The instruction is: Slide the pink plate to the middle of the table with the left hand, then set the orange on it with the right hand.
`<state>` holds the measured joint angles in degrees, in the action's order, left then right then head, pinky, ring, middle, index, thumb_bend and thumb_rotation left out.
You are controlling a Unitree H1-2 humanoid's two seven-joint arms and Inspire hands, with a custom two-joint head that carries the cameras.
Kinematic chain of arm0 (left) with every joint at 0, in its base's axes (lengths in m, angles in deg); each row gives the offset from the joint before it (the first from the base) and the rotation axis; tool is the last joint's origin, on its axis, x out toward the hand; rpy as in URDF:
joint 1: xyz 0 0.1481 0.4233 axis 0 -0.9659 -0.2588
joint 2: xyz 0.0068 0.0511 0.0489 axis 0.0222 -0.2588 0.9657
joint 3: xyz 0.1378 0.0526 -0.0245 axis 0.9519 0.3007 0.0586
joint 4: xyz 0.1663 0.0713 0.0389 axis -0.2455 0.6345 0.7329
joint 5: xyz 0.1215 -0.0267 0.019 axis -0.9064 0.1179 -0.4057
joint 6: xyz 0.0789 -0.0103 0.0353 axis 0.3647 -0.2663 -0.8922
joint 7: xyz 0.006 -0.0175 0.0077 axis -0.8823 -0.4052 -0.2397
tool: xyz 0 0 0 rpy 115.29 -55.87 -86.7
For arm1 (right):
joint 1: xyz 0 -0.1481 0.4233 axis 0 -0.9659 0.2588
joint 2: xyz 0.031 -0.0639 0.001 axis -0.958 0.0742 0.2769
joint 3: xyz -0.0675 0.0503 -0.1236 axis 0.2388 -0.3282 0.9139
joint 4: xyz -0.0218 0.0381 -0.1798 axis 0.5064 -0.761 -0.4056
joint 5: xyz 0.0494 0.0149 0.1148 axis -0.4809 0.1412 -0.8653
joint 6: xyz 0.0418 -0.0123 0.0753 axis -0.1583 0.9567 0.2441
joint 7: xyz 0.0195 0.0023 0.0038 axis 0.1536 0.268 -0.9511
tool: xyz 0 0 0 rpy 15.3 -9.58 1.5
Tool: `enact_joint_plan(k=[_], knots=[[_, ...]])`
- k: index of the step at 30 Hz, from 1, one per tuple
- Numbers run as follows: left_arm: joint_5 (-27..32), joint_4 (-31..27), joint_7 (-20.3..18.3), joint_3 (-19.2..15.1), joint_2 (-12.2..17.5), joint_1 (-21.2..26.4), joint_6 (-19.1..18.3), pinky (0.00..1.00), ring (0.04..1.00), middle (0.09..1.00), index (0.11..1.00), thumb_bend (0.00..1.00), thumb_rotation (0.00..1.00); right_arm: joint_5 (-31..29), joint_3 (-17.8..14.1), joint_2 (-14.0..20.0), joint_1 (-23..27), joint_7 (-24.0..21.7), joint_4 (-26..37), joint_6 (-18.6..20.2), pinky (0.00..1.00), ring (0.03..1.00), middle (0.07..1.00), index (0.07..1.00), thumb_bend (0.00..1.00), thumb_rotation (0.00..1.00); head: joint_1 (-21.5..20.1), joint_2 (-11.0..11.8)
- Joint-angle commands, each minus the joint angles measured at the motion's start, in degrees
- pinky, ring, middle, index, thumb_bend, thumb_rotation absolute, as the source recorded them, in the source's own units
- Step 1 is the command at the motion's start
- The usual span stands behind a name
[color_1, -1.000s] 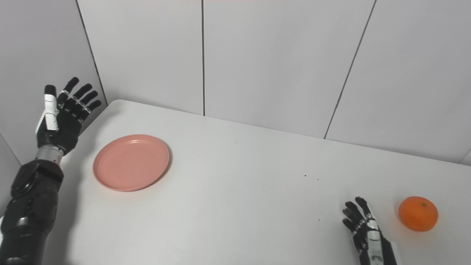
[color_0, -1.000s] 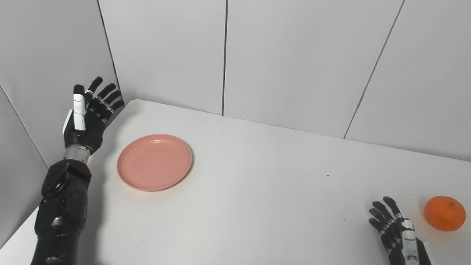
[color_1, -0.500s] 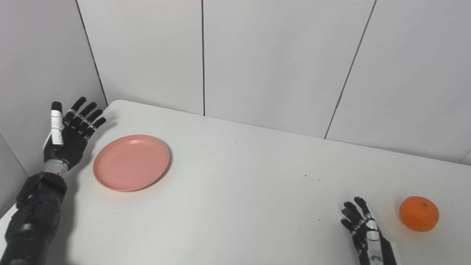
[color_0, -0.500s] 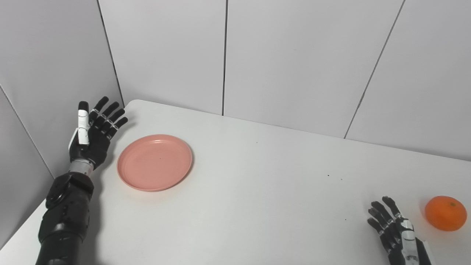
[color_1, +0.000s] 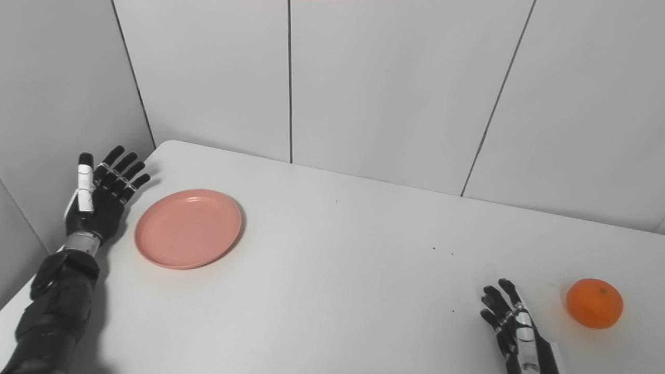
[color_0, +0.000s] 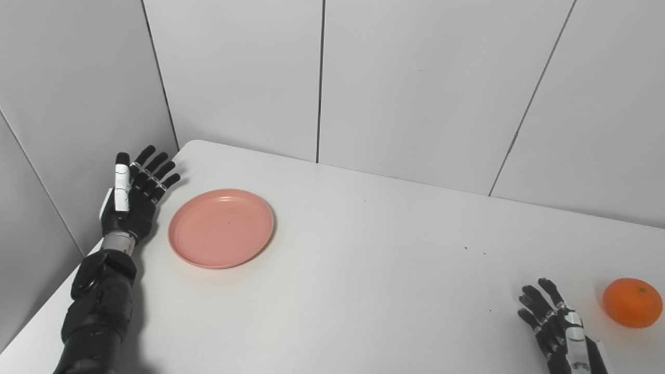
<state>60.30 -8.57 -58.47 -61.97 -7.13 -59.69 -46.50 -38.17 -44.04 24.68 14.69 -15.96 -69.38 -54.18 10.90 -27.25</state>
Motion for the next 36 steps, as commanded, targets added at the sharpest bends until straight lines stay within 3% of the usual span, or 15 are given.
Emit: enact_joint_plan(k=[1, 7, 10, 15, 22, 28, 36], knots=[[-0.7, 0.4, -1.4, 0.0, 1.5, 1.8, 2.7, 0.79, 0.834, 0.829, 0.813, 0.98, 0.70, -1.1, 1.3, -1.7, -4.1, -0.8, -3.3, 1.2, 0.89, 0.891, 0.864, 0.913, 0.77, 0.95, 0.1, 0.0], [-0.1, 0.4, -3.1, 0.6, 1.4, 1.2, 1.4, 0.70, 0.827, 0.834, 0.844, 0.95, 0.73, -1.3, 1.3, -1.6, -4.0, -0.8, -3.3, 1.5, 0.89, 0.897, 0.870, 0.918, 0.77, 0.94, -0.1, -0.2], [0.1, 0.9, -4.1, 0.8, 1.2, 1.0, 0.9, 0.73, 0.815, 0.831, 0.826, 0.95, 0.74, -1.1, 1.4, -1.7, -4.1, -0.6, -2.9, 1.7, 0.89, 0.894, 0.869, 0.917, 0.77, 0.94, -0.3, -0.4], [0.5, -0.9, -4.3, 0.9, 0.2, 0.1, -1.5, 0.67, 0.760, 0.789, 0.798, 0.97, 0.71, -1.4, 1.5, -1.8, -4.2, -0.5, -2.5, 2.3, 0.88, 0.887, 0.862, 0.913, 0.78, 0.93, -0.5, -0.6], [-1.9, -8.2, -0.6, 2.9, -1.9, -1.7, -3.6, 0.76, 0.807, 0.800, 0.802, 0.94, 0.74, -1.5, 1.7, -1.9, -4.1, -0.2, -2.5, 2.3, 0.88, 0.876, 0.858, 0.909, 0.79, 0.92, -0.8, -0.7], [-2.7, -11.6, 1.0, 3.9, -2.3, -2.4, -5.8, 0.77, 0.829, 0.829, 0.808, 0.93, 0.75, -1.4, 2.0, -1.9, -4.1, -0.1, -2.4, 2.3, 0.88, 0.875, 0.855, 0.904, 0.79, 0.91, -1.0, -0.9], [-4.3, -15.8, 3.3, 4.9, -2.8, -3.6, -8.5, 0.94, 0.893, 0.885, 0.839, 0.96, 0.76, -1.5, 2.0, -2.0, -4.2, -0.1, -2.2, 2.5, 0.86, 0.867, 0.847, 0.902, 0.79, 0.90, -1.0, -1.0]])
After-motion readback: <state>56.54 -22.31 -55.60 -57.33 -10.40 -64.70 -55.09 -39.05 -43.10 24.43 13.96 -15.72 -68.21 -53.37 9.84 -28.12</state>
